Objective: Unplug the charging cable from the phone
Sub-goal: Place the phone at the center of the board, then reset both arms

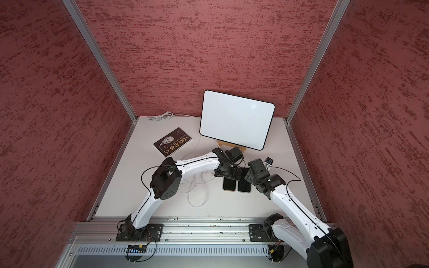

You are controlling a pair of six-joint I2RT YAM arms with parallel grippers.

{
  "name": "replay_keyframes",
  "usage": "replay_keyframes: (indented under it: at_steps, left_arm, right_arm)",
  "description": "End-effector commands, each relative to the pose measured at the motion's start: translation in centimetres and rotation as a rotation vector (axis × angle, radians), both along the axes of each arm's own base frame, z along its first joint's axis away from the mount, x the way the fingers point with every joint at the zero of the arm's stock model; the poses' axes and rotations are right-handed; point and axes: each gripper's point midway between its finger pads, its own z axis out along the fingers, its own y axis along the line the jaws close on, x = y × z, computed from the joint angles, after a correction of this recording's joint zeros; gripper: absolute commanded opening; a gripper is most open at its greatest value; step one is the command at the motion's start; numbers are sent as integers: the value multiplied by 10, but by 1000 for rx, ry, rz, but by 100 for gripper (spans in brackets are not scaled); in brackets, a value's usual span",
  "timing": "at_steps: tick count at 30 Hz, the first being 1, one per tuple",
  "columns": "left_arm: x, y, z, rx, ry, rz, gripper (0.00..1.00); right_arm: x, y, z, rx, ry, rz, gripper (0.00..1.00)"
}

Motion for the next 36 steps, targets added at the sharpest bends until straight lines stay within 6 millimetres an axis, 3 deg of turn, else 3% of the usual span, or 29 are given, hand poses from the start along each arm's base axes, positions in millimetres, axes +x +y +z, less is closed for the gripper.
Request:
replay_keyframes:
  at_steps: [1, 9, 14, 19, 22, 27, 30, 36]
  left_arm:
    - [3, 4, 12, 0, -26, 11, 100]
    - [18, 28, 61, -51, -132, 64, 100]
    - [34, 69, 92, -65, -220, 129, 100]
    - [58, 145, 128, -99, -308, 265, 100]
    - [70, 195, 139, -100, -368, 350, 100]
    - [90, 295, 163, -7, -594, 485, 100]
    - [95, 351, 166, 18, -664, 568, 100]
    - [89, 450, 151, 147, -825, 717, 100]
  right_arm:
    - [5, -6, 10, -14, -32, -24, 79]
    - [19, -3, 31, -22, -72, -1, 82]
    - [33, -2, 44, -42, -99, 17, 86]
    - [51, -1, 51, -70, -119, 31, 91]
    - [63, -2, 53, -110, -122, 32, 93]
    - [89, -8, 61, -203, -193, 31, 98]
    - [103, -9, 70, -236, -277, 39, 99]
    - [119, -24, 83, -370, -385, 18, 99]
